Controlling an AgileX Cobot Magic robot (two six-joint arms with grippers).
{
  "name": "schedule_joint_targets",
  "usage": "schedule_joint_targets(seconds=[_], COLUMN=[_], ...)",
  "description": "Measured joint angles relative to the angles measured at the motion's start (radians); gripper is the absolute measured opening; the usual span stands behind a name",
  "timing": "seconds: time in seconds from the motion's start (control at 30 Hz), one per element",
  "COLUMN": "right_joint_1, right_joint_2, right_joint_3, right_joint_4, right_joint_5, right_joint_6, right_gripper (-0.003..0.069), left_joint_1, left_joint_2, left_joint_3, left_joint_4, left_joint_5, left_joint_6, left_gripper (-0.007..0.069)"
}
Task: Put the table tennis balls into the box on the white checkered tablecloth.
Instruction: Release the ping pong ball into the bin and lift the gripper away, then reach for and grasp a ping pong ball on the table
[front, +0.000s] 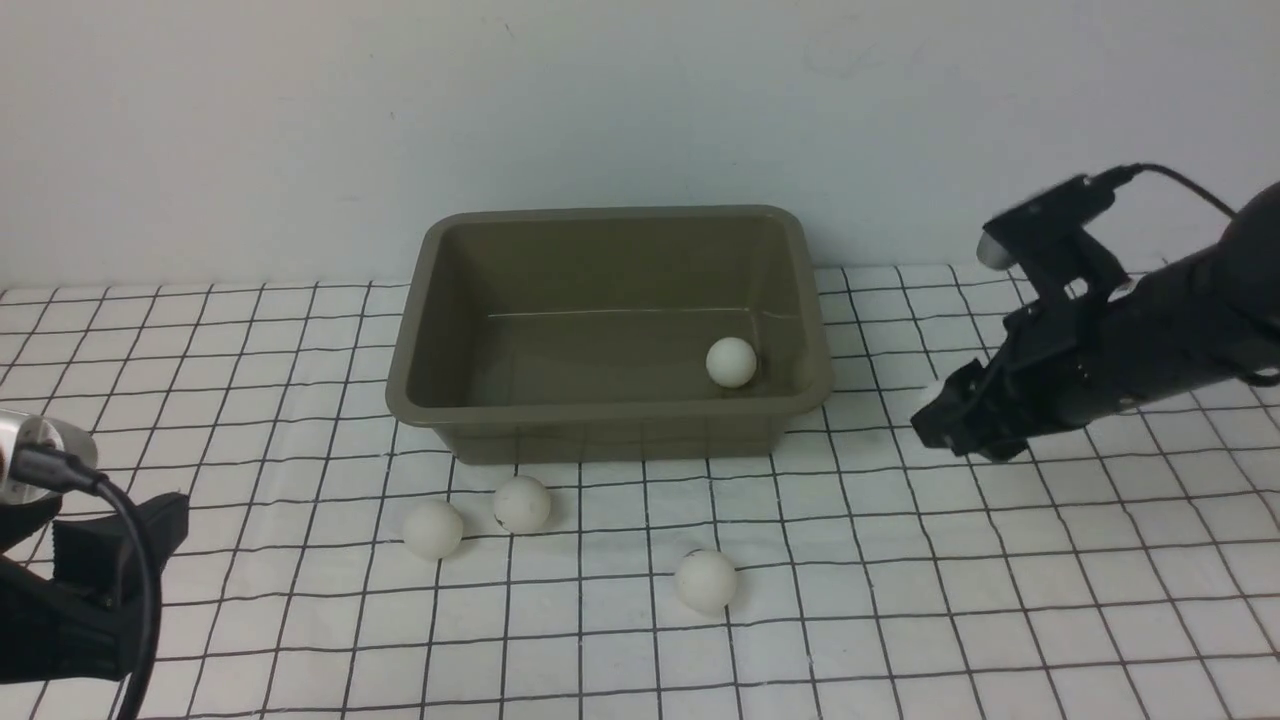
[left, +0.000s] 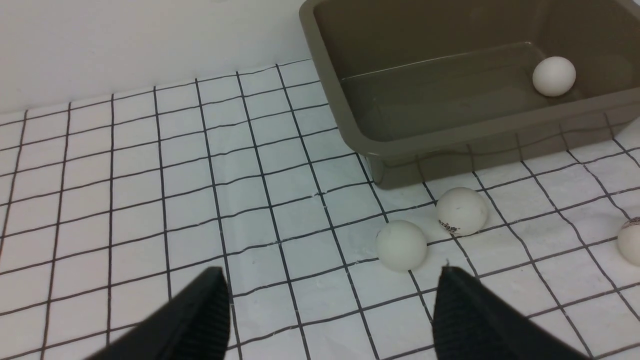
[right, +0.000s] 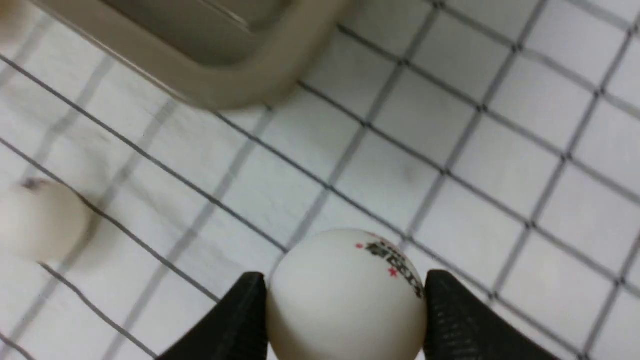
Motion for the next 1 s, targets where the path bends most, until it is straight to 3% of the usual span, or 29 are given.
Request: schedule_joint_targets(seconds=[0.2, 0.43, 0.6, 0.77, 0.9, 1.0], right_joint_1=[0.089, 0.135, 0.132, 0.067, -0.028, -0.043], right_joint_2=[0.080, 0.288, 0.352, 0.299, 0.179, 0.089], right_joint_3=[-0.135, -0.330, -0.409, -0.410, -0.413, -0.415], right_joint_4=[0.262, 0.376, 0.433, 0.326, 0.067, -0.065], right_joint_5=[-0.001, 0.003, 0.011, 0.064, 0.198, 0.317], right_joint_6=[-0.183, -0.342, -0.370, -0.305, -0.112, 0.006], right_gripper=[0.0360, 0.0360, 0.0528, 0.0559, 0.0521, 0.0500], left_joint_1=[0.000, 0.000, 0.000, 0.000, 0.000, 0.000], left_joint_2=[0.000, 0.000, 0.000, 0.000, 0.000, 0.000], left_joint_3=[0.000, 0.000, 0.000, 0.000, 0.000, 0.000], left_joint_4=[0.000, 0.000, 0.000, 0.000, 0.000, 0.000], left_joint_5=[0.000, 0.000, 0.000, 0.000, 0.000, 0.000], left_joint_6=[0.001, 0.001, 0.001, 0.001, 0.001, 0.001], left_gripper=[0.0492, 0.0492, 0.0492, 0.0492, 0.0492, 0.0492])
